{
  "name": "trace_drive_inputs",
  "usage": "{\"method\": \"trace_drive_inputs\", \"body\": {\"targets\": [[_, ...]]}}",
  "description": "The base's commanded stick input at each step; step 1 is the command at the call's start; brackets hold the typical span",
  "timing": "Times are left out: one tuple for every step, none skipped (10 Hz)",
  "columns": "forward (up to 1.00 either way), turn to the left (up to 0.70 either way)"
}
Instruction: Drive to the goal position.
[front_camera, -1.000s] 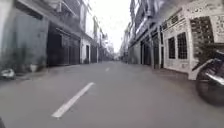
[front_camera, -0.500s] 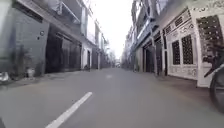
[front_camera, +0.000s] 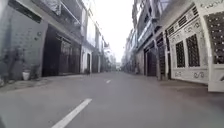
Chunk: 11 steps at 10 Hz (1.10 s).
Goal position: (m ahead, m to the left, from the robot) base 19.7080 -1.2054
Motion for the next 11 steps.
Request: {"method": "trace_drive_inputs", "body": {"targets": [[0.70,0.00],[0.70,0.00],[0.70,0.00],[0.70,0.00],[0.70,0.00],[0.70,0.00],[0.70,0.00],[0.70,0.00],[0.70,0.00],[0.70,0.00],[0.70,0.00]]}}
